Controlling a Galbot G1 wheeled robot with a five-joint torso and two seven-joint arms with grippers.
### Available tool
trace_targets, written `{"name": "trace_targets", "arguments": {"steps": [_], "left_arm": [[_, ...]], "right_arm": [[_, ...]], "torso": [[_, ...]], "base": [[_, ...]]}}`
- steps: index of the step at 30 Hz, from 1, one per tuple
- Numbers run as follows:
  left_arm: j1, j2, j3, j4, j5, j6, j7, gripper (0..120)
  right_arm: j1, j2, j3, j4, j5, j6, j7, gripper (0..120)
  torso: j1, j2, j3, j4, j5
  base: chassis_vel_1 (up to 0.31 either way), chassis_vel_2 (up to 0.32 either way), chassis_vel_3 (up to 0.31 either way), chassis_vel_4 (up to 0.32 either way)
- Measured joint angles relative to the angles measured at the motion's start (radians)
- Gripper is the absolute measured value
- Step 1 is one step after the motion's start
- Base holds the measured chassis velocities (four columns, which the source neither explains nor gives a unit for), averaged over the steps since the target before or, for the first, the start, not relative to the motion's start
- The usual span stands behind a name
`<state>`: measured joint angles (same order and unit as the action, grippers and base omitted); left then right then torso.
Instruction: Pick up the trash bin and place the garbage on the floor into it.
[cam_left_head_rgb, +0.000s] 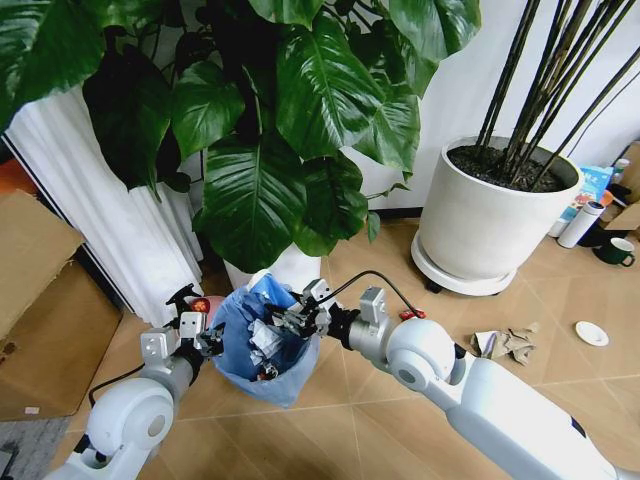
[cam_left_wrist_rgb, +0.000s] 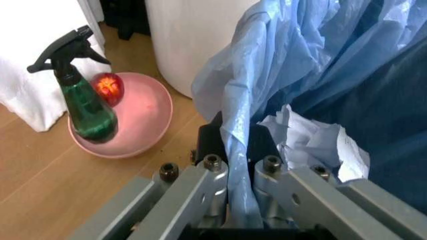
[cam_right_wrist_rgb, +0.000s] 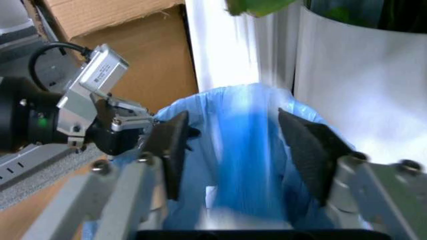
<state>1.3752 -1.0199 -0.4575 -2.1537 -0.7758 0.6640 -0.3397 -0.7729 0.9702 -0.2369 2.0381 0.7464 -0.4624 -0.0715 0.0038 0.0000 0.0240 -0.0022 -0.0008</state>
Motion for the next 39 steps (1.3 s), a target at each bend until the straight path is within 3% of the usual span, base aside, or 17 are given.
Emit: {"name": "trace_targets", "arguments": {"steps": [14,24,31,39], "left_arm": [[0.011,0.001,-0.015,-0.014,0.0,0.0,-0.001,0],[0.027,-0.013,-0.038,-0.019,0.028,-0.003,0.006,0],[0.044,-0.028,-0.047,-0.035,0.048,-0.007,0.013,0],[0.056,-0.028,-0.052,-0.056,0.048,-0.008,0.013,0]], "right_arm": [[-0.008,-0.001,0.027,0.012,-0.015,0.007,0.018,98],[-0.101,-0.034,0.184,0.025,-0.023,-0.009,0.094,100],[-0.273,-0.057,0.421,-0.023,-0.117,-0.031,0.047,100],[-0.329,-0.047,0.491,-0.089,-0.189,-0.003,0.01,100]], "torso": [[0.0,0.0,0.0,0.0001,0.0001],[0.0,0.0,0.0,0.0,0.0003],[0.0,0.0,0.0,-0.0002,0.0002],[0.0,0.0,0.0,0.0002,0.0001]], "base": [[0.0,0.0,0.0,0.0],[0.0,0.0,0.0,0.0],[0.0,0.0,0.0,0.0],[-0.019,-0.016,0.015,0.018]]}}
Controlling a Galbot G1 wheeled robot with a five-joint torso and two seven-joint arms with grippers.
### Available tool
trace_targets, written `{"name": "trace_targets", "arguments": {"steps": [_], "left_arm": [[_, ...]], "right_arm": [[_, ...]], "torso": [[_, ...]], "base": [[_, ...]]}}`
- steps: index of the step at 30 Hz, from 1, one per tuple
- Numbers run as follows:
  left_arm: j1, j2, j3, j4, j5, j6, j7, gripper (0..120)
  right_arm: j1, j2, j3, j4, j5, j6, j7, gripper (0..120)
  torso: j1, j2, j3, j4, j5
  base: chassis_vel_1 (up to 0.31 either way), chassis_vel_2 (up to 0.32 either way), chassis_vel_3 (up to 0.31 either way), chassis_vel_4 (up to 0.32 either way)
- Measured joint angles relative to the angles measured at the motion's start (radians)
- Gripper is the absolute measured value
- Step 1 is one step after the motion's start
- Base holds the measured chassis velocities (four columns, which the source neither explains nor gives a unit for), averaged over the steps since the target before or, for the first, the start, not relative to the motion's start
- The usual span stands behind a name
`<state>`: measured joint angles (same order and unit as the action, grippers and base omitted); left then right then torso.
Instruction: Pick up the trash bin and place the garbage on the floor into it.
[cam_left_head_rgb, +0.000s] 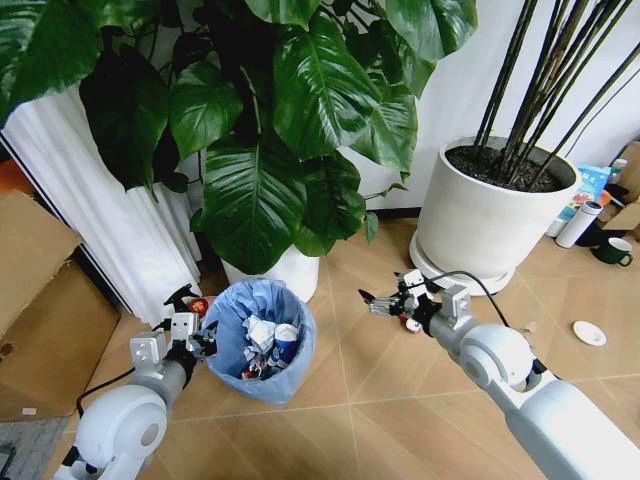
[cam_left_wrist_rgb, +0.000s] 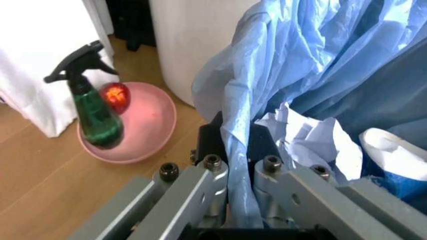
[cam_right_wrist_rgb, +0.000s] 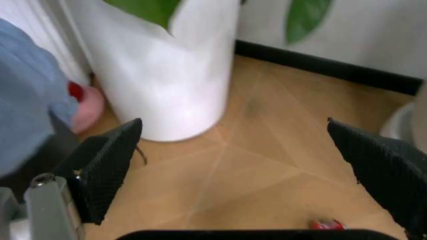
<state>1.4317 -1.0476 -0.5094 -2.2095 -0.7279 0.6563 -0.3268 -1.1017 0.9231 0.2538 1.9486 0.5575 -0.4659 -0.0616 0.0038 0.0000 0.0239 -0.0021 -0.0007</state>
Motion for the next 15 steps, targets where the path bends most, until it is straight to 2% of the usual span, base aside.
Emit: {"name": "trace_targets", "arguments": {"steps": [15], "left_arm": [[0.02,-0.006,-0.003,-0.026,0.008,-0.002,0.002,0]], "right_arm": [[-0.031,0.016,0.02,-0.051,-0.026,0.008,0.0,100]], "torso": [[0.0,0.0,0.0,-0.0002,-0.0001]], "base": [[-0.116,-0.112,0.115,0.123]]}}
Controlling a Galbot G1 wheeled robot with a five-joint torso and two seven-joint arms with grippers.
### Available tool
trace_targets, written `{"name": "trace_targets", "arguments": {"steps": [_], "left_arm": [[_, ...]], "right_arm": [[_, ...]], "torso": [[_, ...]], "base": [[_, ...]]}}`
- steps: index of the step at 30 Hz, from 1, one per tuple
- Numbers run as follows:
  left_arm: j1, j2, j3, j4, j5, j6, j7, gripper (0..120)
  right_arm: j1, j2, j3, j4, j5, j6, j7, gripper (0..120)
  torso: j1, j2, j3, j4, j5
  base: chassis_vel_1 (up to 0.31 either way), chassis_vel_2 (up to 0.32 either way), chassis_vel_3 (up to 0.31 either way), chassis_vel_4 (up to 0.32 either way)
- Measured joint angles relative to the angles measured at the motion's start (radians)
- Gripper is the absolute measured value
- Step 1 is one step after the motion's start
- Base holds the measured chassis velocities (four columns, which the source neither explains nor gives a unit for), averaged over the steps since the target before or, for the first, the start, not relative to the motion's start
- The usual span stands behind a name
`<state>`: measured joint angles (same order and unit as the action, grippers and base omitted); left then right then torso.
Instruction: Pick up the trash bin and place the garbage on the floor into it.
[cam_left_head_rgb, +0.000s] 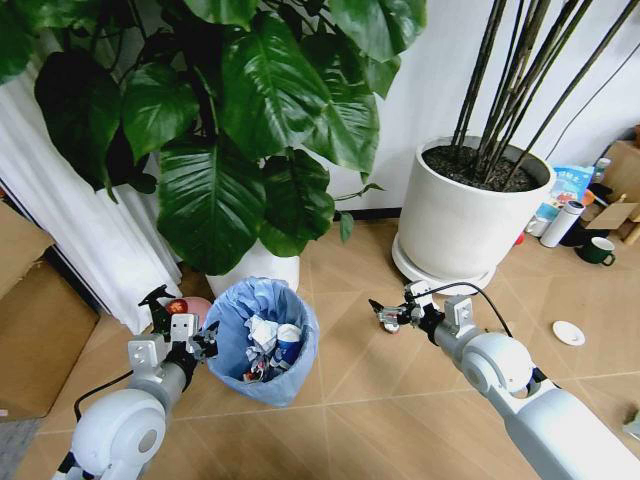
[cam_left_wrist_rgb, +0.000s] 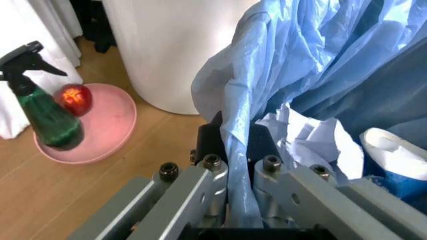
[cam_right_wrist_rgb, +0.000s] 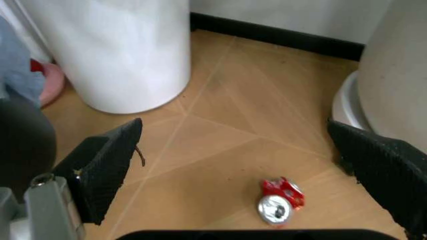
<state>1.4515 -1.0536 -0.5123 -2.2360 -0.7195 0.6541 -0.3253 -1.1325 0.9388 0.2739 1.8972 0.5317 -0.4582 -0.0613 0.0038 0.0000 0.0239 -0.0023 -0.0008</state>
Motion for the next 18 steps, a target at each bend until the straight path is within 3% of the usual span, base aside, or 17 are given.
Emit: {"name": "trace_targets", "arguments": {"steps": [18], "left_arm": [[0.006,-0.006,-0.001,-0.01,0.004,-0.001,0.0,0]], "right_arm": [[-0.004,0.008,0.012,-0.066,-0.029,0.03,-0.018,100]], "torso": [[0.0,0.0,0.0,-0.0001,0.0002]], "base": [[-0.099,-0.102,0.102,0.097]]}}
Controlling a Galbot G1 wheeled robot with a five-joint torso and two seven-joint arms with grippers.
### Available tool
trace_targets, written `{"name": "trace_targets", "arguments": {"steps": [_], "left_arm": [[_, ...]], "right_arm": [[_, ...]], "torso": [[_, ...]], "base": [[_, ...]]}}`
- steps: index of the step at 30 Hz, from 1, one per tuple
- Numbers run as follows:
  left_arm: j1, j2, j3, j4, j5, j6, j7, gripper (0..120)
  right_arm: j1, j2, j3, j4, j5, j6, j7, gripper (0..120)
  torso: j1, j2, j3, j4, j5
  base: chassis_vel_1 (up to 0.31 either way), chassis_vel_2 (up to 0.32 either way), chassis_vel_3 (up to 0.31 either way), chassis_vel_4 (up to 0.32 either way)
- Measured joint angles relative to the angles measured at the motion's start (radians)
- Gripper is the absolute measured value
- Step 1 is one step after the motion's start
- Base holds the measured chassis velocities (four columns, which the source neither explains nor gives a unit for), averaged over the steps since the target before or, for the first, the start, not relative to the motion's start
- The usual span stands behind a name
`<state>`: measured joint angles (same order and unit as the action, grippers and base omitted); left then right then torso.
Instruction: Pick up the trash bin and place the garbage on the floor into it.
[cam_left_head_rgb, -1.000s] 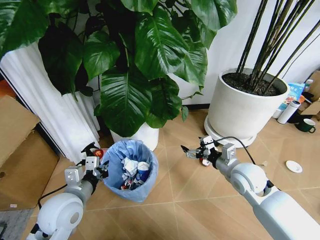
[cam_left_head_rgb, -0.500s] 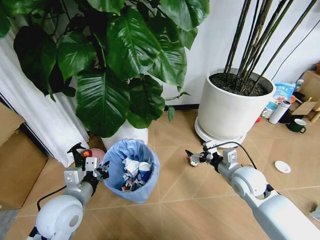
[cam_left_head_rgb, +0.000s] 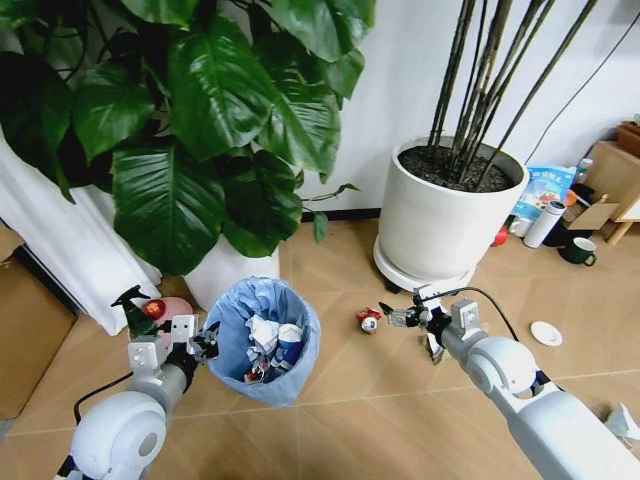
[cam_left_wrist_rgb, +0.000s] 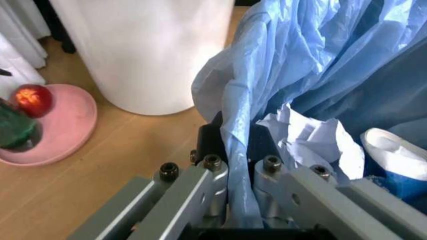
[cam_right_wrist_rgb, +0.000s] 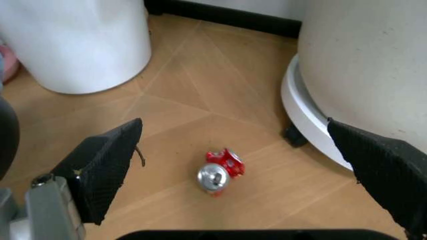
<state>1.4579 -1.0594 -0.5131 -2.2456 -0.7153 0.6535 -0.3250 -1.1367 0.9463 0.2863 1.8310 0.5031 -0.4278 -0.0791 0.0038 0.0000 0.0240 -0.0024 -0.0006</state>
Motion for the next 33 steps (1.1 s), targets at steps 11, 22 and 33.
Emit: {"name": "trace_targets", "arguments": {"steps": [11,22,33], "left_arm": [[0.005,-0.004,0.002,-0.007,0.01,-0.001,0.002,0],[0.013,-0.01,-0.003,-0.01,0.02,-0.008,0.005,0],[0.008,0.001,-0.014,-0.002,0.014,-0.012,0.007,0]], "right_arm": [[0.117,0.013,-0.127,-0.235,-0.041,0.08,-0.109,100],[0.298,0.168,-0.29,-0.591,-0.148,0.162,-0.147,100],[0.461,0.351,-0.315,-0.906,-0.269,0.219,-0.138,100]], "torso": [[0.0,0.0,0.0,0.0004,-0.0005],[0.0,0.0,0.0,0.0001,-0.0006],[0.0,0.0,0.0,0.0003,-0.0006]], "base": [[-0.034,-0.04,0.037,0.033],[0.0,0.0,0.0,0.0],[0.0,0.0,0.0,0.0]]}}
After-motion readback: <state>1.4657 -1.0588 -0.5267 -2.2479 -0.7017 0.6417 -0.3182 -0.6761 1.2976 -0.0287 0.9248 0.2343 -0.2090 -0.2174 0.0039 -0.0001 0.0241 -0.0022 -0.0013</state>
